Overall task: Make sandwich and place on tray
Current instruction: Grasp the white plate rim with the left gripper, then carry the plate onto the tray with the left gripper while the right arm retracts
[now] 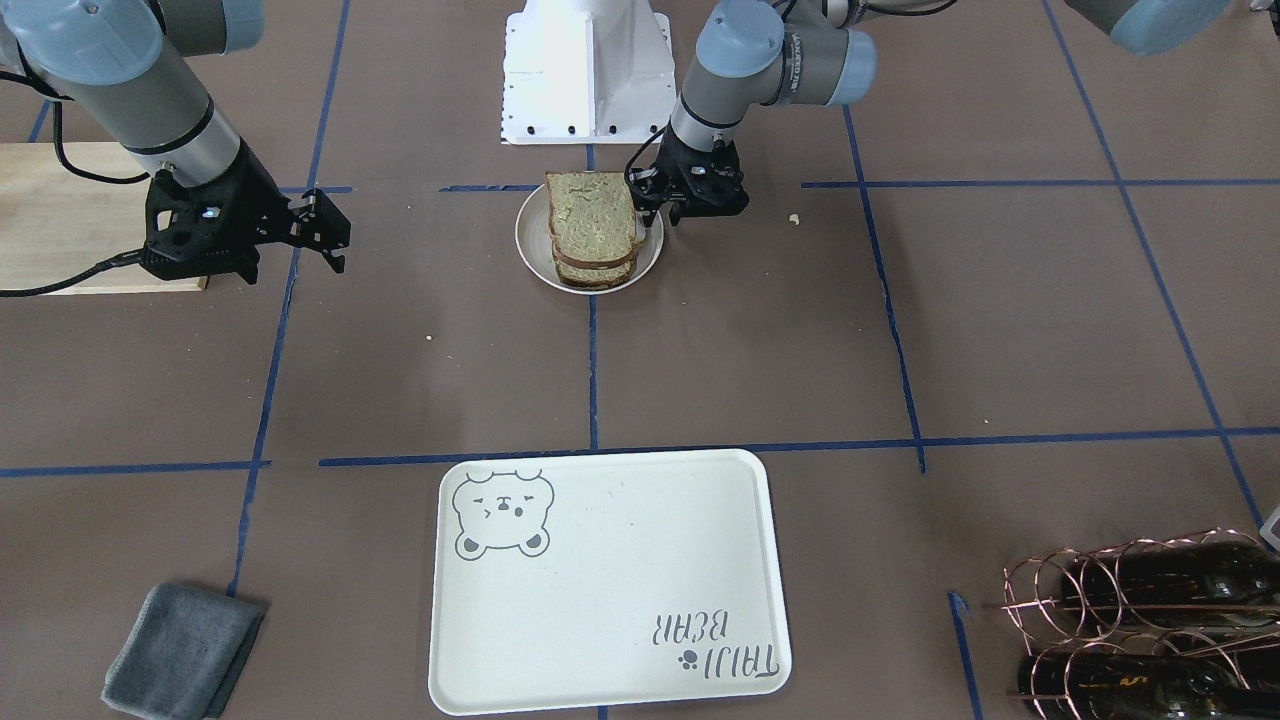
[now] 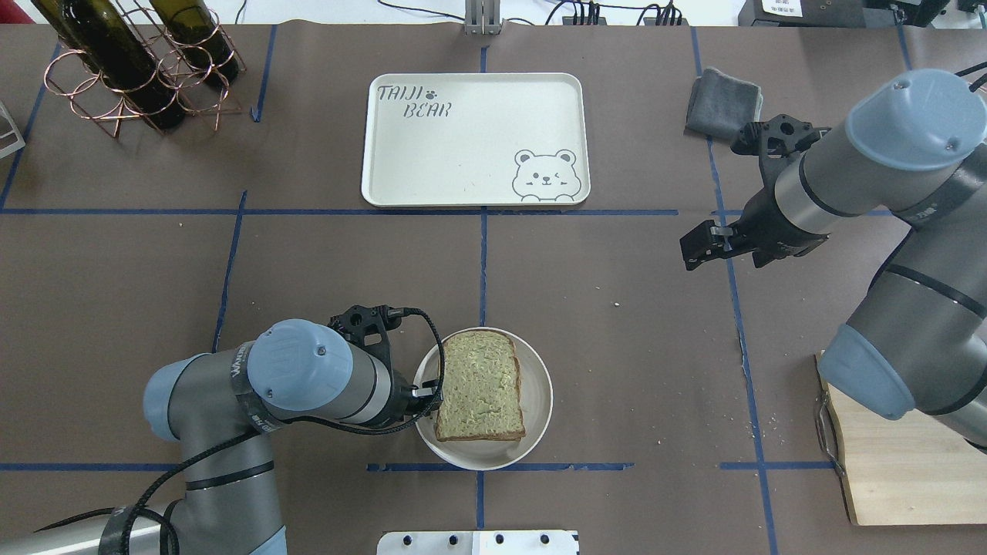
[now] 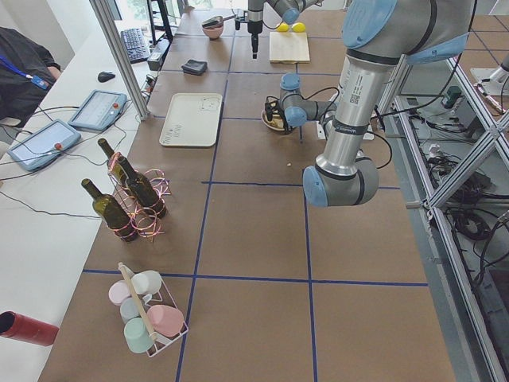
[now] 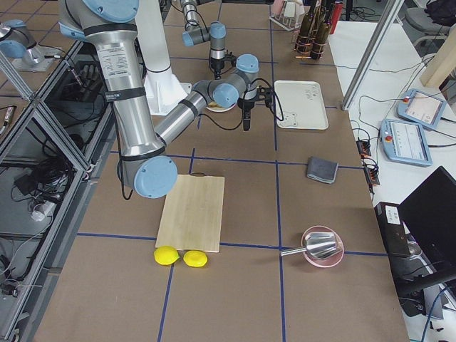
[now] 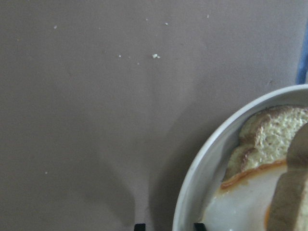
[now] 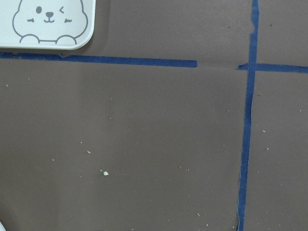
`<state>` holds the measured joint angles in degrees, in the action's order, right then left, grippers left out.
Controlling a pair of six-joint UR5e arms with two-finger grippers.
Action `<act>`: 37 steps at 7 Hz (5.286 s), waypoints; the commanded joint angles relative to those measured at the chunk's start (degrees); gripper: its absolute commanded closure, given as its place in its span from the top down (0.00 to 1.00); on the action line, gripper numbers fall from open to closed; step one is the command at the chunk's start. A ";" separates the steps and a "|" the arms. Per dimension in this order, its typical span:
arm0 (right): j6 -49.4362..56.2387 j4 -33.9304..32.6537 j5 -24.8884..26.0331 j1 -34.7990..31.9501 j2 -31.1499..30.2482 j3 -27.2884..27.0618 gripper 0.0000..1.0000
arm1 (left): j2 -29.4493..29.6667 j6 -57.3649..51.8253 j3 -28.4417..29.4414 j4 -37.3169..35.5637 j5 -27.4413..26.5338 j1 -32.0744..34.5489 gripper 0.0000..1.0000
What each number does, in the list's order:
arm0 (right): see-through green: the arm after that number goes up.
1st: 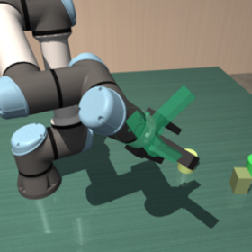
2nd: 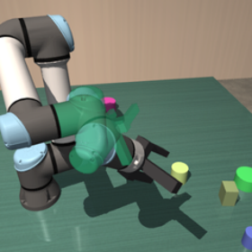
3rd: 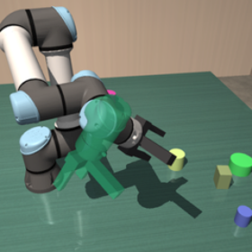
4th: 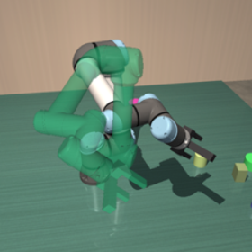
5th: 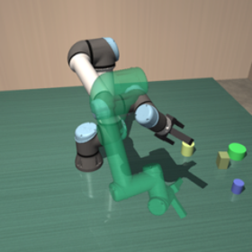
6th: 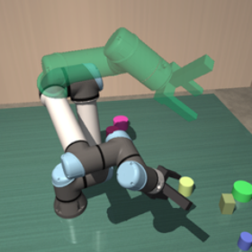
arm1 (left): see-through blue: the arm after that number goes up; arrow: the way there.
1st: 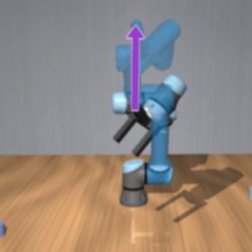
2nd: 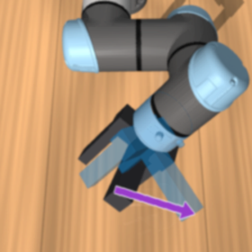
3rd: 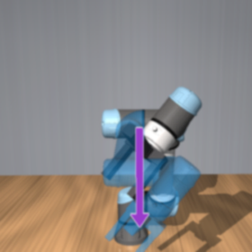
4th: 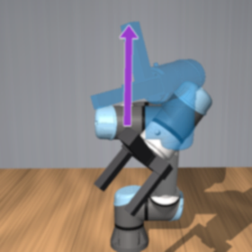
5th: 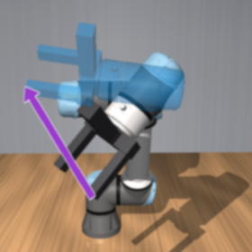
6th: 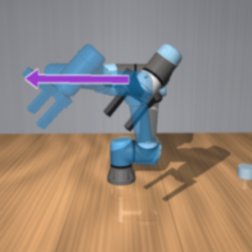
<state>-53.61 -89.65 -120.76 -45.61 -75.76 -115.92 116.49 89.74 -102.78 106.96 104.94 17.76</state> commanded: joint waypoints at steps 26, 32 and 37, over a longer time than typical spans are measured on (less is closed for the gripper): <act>0.09 -0.17 -0.18 -1.31 -0.61 -0.01 1.00 | 0.85 -0.35 0.13 0.44 0.17 0.43 0.00; 23.32 -3.76 -4.29 -13.94 -9.83 0.51 1.00 | 0.94 5.84 -1.73 5.79 11.69 13.95 0.00; 52.96 -8.26 -11.40 -32.31 -11.08 13.15 1.00 | 12.32 24.75 19.13 14.68 10.47 23.01 0.00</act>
<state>-6.17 -97.70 -128.79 -73.29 -86.78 -106.45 124.30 111.04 -90.56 121.20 116.13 38.89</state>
